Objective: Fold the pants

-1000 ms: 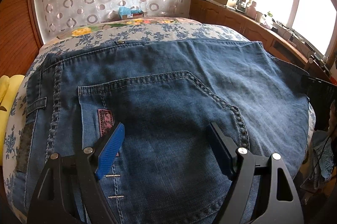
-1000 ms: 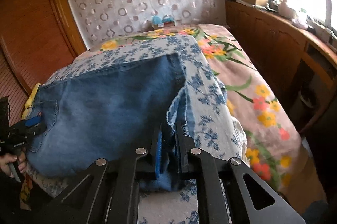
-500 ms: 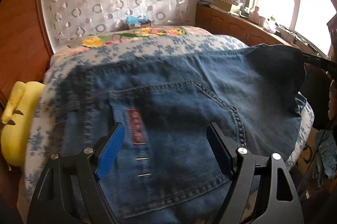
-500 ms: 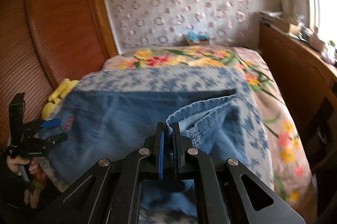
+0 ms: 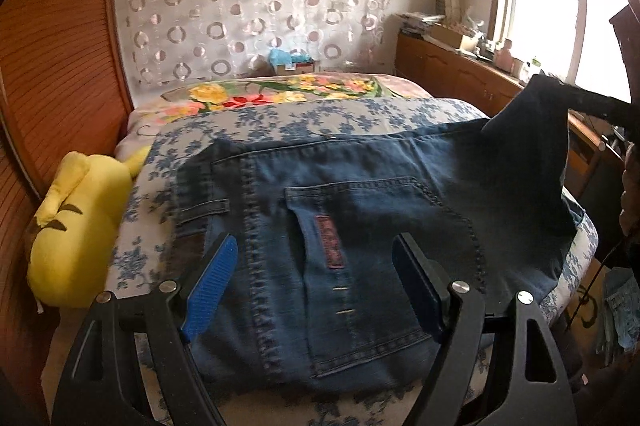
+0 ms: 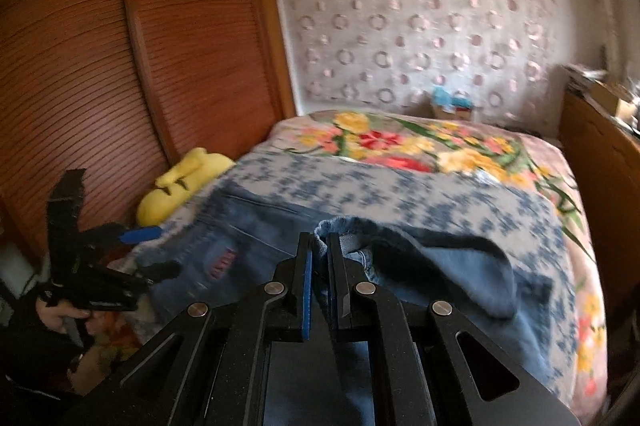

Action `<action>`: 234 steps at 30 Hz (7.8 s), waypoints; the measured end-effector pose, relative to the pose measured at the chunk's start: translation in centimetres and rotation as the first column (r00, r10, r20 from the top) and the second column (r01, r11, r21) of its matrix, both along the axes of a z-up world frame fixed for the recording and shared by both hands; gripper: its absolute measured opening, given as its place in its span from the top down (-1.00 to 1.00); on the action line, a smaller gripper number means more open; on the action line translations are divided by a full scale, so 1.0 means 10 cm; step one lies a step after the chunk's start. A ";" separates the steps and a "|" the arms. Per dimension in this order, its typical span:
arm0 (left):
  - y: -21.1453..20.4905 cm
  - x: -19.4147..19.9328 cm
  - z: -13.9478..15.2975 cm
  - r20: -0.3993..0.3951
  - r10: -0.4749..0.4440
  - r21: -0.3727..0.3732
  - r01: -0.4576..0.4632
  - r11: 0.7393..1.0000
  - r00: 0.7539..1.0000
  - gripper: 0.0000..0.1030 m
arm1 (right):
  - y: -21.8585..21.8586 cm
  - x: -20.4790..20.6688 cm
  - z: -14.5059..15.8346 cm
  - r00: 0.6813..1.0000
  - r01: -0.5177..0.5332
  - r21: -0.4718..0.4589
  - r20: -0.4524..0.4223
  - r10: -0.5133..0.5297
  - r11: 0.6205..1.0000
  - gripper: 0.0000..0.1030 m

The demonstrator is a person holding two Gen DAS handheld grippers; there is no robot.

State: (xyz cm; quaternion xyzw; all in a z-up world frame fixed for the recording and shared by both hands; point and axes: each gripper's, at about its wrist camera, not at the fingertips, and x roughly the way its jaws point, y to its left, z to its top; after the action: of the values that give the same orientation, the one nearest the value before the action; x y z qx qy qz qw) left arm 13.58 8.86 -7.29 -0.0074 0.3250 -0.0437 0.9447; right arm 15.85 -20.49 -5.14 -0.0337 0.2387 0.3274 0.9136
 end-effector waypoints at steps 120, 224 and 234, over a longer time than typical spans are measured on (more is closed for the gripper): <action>0.79 -0.20 -0.04 -0.021 0.064 -0.108 -0.066 0.992 0.998 0.08 | 2.03 0.93 0.28 0.957 -0.289 -0.223 -0.081 0.278 0.931 0.53; -0.98 -0.62 0.09 0.045 -0.143 -0.026 0.144 0.989 0.989 -0.51 | -1.42 -1.35 -0.23 0.940 0.325 0.015 -0.112 -0.322 0.946 -0.04; -1.00 -0.58 -0.06 0.018 -0.140 -0.060 0.141 0.988 0.990 -0.51 | -1.68 -1.36 -0.27 0.910 0.402 0.006 -0.113 -0.399 0.916 -0.04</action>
State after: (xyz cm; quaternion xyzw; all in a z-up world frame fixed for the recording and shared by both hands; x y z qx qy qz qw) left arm 7.81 -1.16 -7.94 -0.0130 0.3169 -0.1203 0.9407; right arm 2.30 -37.31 -7.87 0.0473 0.2855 0.1379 0.9472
